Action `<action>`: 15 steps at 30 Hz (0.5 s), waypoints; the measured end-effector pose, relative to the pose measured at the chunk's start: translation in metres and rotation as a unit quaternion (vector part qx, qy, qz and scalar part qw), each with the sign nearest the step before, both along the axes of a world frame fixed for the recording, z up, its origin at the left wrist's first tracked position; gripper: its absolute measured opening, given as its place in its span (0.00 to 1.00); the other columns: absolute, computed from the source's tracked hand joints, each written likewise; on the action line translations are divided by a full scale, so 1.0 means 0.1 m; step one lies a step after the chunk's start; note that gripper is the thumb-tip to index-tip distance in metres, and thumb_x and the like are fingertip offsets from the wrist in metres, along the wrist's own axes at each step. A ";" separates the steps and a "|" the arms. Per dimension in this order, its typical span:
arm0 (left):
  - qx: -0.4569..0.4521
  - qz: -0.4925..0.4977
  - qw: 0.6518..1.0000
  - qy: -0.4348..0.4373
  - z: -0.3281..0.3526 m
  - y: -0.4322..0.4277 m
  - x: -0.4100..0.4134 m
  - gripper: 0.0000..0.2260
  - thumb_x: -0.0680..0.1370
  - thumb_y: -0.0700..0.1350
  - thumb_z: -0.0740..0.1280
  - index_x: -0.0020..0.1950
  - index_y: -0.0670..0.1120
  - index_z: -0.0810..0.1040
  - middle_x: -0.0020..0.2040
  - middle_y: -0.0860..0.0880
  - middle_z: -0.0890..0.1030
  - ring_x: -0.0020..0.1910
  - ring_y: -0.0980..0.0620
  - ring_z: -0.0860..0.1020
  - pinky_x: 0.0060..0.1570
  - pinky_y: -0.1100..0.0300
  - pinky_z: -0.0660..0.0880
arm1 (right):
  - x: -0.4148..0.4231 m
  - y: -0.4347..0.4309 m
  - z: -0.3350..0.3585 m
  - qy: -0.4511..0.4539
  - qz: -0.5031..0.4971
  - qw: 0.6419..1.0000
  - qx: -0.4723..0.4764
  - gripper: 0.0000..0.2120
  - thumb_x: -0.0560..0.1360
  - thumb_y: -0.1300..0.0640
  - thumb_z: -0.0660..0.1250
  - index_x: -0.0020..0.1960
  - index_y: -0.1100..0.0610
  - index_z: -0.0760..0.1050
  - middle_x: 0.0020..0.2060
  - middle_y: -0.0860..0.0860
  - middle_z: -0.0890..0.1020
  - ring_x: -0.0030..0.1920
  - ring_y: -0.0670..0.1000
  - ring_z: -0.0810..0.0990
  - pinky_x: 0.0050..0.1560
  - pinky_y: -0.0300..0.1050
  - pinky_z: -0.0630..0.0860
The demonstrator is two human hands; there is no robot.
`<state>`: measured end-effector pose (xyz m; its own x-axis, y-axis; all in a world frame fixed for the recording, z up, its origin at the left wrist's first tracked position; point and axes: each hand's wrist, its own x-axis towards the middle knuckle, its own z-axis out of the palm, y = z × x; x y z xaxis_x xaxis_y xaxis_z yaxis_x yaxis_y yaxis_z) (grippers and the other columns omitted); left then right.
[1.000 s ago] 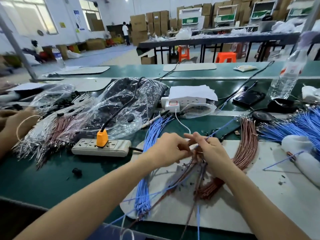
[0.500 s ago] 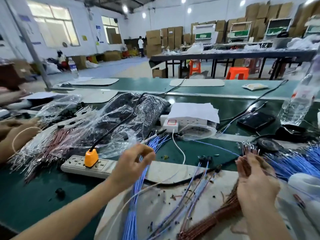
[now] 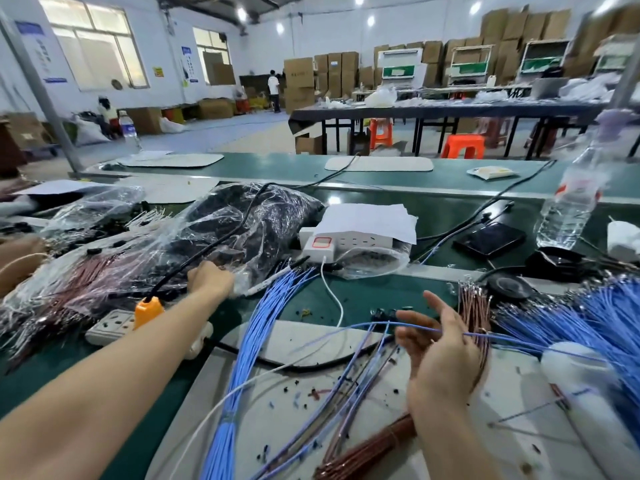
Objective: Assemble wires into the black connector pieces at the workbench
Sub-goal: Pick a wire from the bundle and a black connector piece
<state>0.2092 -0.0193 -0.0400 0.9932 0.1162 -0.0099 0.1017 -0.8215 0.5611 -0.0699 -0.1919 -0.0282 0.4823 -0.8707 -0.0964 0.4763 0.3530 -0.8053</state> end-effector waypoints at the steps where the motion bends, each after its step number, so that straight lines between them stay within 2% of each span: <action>1: 0.007 -0.019 1.000 0.008 0.04 0.03 0.01 0.06 0.76 0.38 0.63 0.48 0.35 0.73 0.59 0.35 0.75 0.44 0.43 0.72 0.38 0.56 0.68 | 0.01 0.02 0.01 -0.015 0.012 1.000 0.019 0.15 0.83 0.55 0.53 0.50 0.56 0.78 0.29 0.57 0.83 0.24 0.51 0.79 0.25 0.38 0.76; 2: 0.008 -0.048 0.999 0.013 0.09 0.05 0.02 0.04 0.75 0.36 0.63 0.46 0.36 0.75 0.58 0.36 0.77 0.41 0.44 0.72 0.37 0.58 0.68 | 0.02 0.03 0.02 -0.023 0.022 0.999 0.035 0.15 0.83 0.54 0.53 0.50 0.56 0.77 0.30 0.60 0.83 0.26 0.54 0.81 0.26 0.40 0.78; 3: -0.002 -0.088 0.996 0.017 0.13 0.08 0.03 0.07 0.75 0.33 0.62 0.48 0.37 0.78 0.58 0.37 0.78 0.39 0.46 0.73 0.34 0.59 0.69 | 0.03 0.05 0.03 -0.023 0.033 0.998 0.043 0.14 0.83 0.53 0.55 0.50 0.56 0.77 0.31 0.60 0.83 0.27 0.55 0.82 0.27 0.41 0.79; 4: -0.019 -0.134 0.990 0.025 0.14 0.10 0.04 0.14 0.74 0.29 0.60 0.55 0.39 0.79 0.59 0.39 0.78 0.37 0.48 0.74 0.32 0.60 0.70 | 0.04 0.06 0.04 -0.017 0.040 0.998 0.042 0.11 0.82 0.54 0.58 0.51 0.58 0.77 0.30 0.59 0.83 0.28 0.55 0.82 0.28 0.41 0.79; 6: -0.029 -0.199 0.979 0.036 0.17 0.13 0.05 0.27 0.74 0.28 0.57 0.70 0.46 0.71 0.63 0.39 0.75 0.42 0.44 0.77 0.37 0.57 0.71 | 0.06 0.08 0.02 0.000 0.036 0.999 0.025 0.05 0.80 0.62 0.62 0.51 0.60 0.76 0.29 0.54 0.83 0.29 0.51 0.82 0.31 0.38 0.79; 8: 0.001 -0.225 0.974 0.041 0.19 0.12 0.04 0.28 0.77 0.33 0.60 0.76 0.46 0.61 0.65 0.37 0.72 0.51 0.42 0.76 0.48 0.54 0.73 | 0.05 0.08 -0.01 0.026 0.033 0.999 0.012 0.08 0.79 0.67 0.60 0.48 0.59 0.77 0.29 0.51 0.82 0.29 0.48 0.81 0.32 0.36 0.79; 10: 0.020 -0.242 0.968 0.063 0.21 0.07 0.05 0.27 0.77 0.37 0.64 0.75 0.42 0.61 0.67 0.37 0.71 0.58 0.42 0.75 0.55 0.54 0.74 | 0.03 0.07 -0.03 0.029 0.045 0.998 0.022 0.13 0.80 0.67 0.55 0.47 0.58 0.77 0.29 0.53 0.83 0.28 0.50 0.81 0.31 0.39 0.79; 11: 0.039 -0.245 0.967 0.064 0.22 0.03 0.05 0.26 0.77 0.37 0.64 0.74 0.40 0.62 0.66 0.38 0.72 0.57 0.43 0.75 0.52 0.56 0.75 | 0.02 0.07 -0.03 0.022 0.057 0.998 0.036 0.14 0.81 0.65 0.52 0.48 0.59 0.76 0.30 0.56 0.83 0.29 0.53 0.82 0.30 0.40 0.80; 13: 0.087 -0.241 0.966 0.037 0.26 -0.05 0.02 0.23 0.77 0.32 0.60 0.72 0.39 0.66 0.58 0.39 0.75 0.48 0.45 0.76 0.39 0.59 0.73 | 0.00 0.07 -0.02 0.013 0.071 0.996 0.056 0.13 0.82 0.62 0.52 0.49 0.60 0.75 0.32 0.60 0.83 0.30 0.56 0.83 0.29 0.42 0.80; 15: 0.134 -0.242 0.961 0.000 0.27 -0.07 0.02 0.17 0.76 0.31 0.59 0.65 0.37 0.71 0.50 0.42 0.74 0.43 0.47 0.73 0.38 0.58 0.69 | 0.00 0.08 -0.03 0.027 0.065 0.997 0.038 0.07 0.81 0.62 0.59 0.48 0.59 0.75 0.32 0.59 0.83 0.29 0.53 0.82 0.29 0.40 0.79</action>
